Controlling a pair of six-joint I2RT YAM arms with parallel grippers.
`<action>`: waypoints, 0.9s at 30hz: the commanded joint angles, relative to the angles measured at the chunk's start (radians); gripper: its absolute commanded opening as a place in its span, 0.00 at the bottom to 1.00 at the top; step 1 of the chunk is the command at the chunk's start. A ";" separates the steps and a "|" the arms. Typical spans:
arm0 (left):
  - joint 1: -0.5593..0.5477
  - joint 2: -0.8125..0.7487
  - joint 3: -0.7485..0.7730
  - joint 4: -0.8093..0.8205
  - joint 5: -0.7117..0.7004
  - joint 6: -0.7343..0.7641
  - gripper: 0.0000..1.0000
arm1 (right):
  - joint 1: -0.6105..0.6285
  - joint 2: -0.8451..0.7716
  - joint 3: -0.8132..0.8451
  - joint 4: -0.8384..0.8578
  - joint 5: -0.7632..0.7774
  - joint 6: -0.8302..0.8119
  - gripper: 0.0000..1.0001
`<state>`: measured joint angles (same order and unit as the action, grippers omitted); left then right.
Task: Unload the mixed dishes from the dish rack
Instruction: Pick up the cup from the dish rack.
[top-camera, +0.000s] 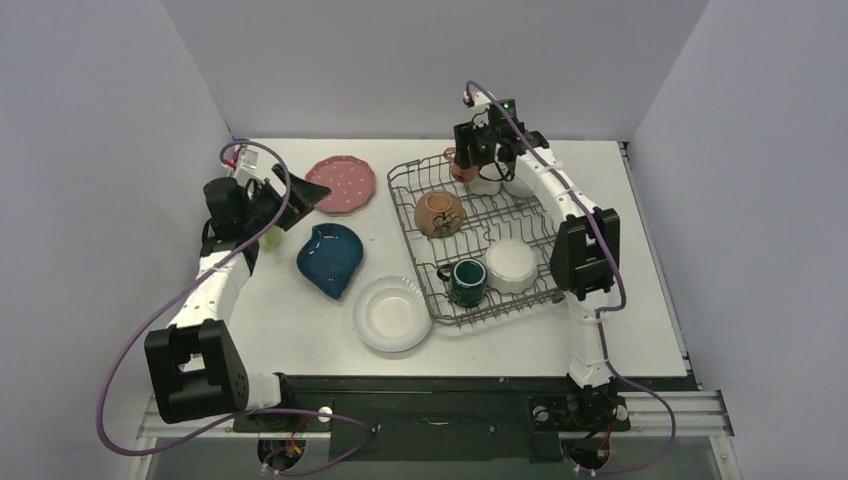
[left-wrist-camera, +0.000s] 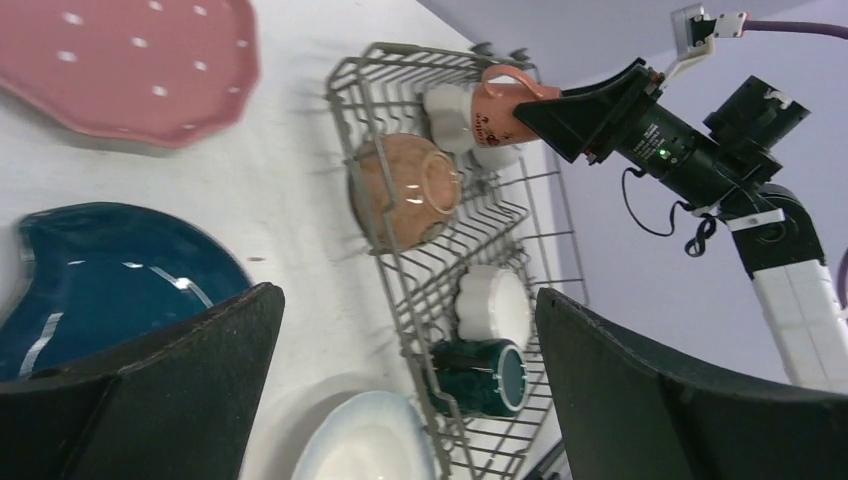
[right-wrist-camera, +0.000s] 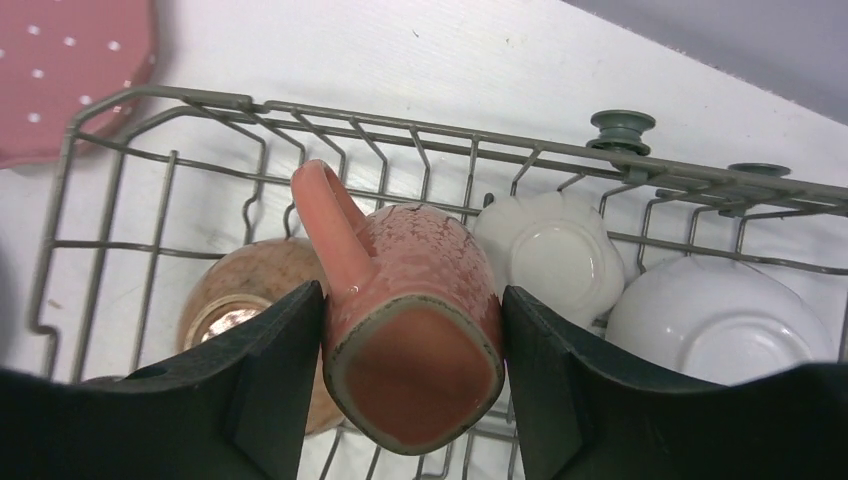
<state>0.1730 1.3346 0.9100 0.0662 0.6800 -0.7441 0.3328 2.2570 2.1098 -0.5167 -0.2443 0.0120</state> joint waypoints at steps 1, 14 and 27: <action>-0.078 0.002 -0.043 0.344 0.102 -0.187 0.96 | -0.014 -0.177 -0.069 0.094 -0.111 0.063 0.09; -0.481 0.348 -0.065 1.121 -0.173 -0.675 0.96 | -0.086 -0.559 -0.565 0.363 -0.555 0.496 0.08; -0.651 0.565 -0.007 1.454 -0.277 -0.970 0.86 | -0.090 -0.704 -0.876 0.650 -0.686 0.796 0.08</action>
<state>-0.4644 1.8843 0.8551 1.3056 0.4450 -1.6234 0.2417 1.6077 1.2701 -0.0254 -0.8703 0.7284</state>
